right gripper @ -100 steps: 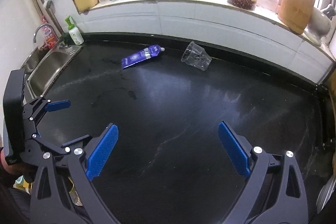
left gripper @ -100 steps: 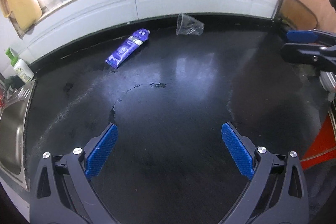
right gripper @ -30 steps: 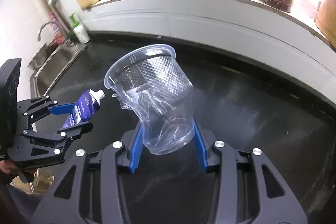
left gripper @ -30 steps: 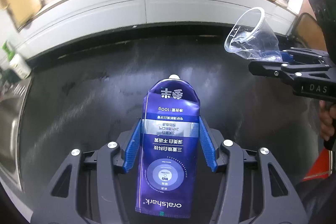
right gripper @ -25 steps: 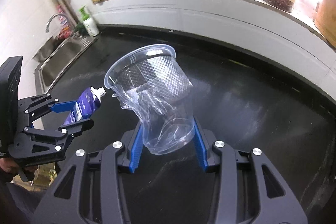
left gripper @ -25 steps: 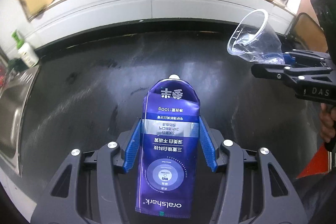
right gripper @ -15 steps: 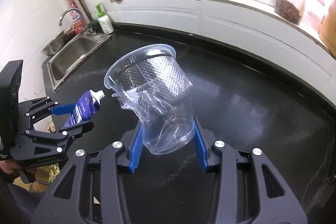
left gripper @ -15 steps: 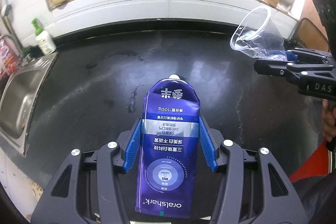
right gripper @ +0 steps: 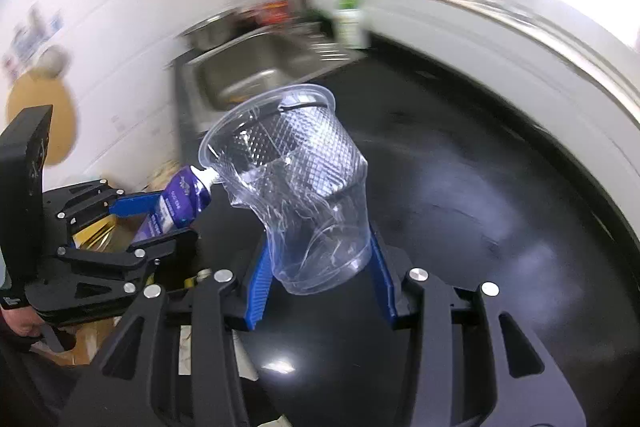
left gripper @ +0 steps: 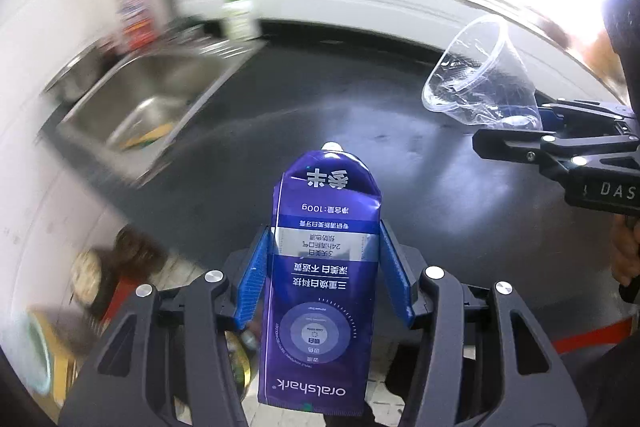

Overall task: Collect trash
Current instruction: 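Carry the milk carton and clear cup down over the black bin and release both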

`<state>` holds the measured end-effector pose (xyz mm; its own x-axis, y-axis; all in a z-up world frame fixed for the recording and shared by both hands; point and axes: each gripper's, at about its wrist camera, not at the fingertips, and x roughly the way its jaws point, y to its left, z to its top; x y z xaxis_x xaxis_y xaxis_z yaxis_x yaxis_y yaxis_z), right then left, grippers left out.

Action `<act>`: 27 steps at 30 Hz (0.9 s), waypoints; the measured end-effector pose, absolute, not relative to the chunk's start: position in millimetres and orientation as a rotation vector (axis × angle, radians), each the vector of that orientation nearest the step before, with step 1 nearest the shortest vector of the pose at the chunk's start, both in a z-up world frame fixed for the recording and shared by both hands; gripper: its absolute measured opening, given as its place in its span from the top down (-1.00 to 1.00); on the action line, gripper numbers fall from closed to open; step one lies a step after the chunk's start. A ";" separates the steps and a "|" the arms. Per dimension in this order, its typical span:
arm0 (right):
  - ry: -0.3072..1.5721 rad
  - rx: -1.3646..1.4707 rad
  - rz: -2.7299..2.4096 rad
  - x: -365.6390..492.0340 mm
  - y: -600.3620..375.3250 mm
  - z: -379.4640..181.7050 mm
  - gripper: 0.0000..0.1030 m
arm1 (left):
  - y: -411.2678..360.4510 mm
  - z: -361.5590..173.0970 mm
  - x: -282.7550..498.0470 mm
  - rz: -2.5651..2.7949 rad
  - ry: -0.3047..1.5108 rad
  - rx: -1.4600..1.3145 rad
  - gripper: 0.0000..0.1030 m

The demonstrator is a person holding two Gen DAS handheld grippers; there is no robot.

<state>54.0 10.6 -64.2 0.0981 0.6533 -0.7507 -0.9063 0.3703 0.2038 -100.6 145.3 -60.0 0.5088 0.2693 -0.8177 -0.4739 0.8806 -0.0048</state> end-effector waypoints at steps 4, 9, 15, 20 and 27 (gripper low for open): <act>0.883 -0.420 1.336 3.0 66.1 -65.4 0.16 | 172.6 -70.6 -160.1 0.590 0.943 -0.313 -0.01; 0.887 -0.523 1.513 -70.7 132.4 -73.1 0.15 | 202.8 -92.5 -234.0 0.748 0.954 -0.408 -0.01; 0.942 -0.623 1.644 -146.1 202.9 -98.6 0.15 | 231.8 -130.4 -305.3 0.861 0.958 -0.501 -0.01; 1.027 -0.674 1.645 -182.8 245.7 -132.8 0.14 | 253.7 -168.3 -350.9 0.912 0.979 -0.581 -0.01; 1.164 -0.763 1.600 -212.6 293.3 -192.0 0.12 | 273.8 -208.0 -377.8 0.929 1.006 -0.650 -0.01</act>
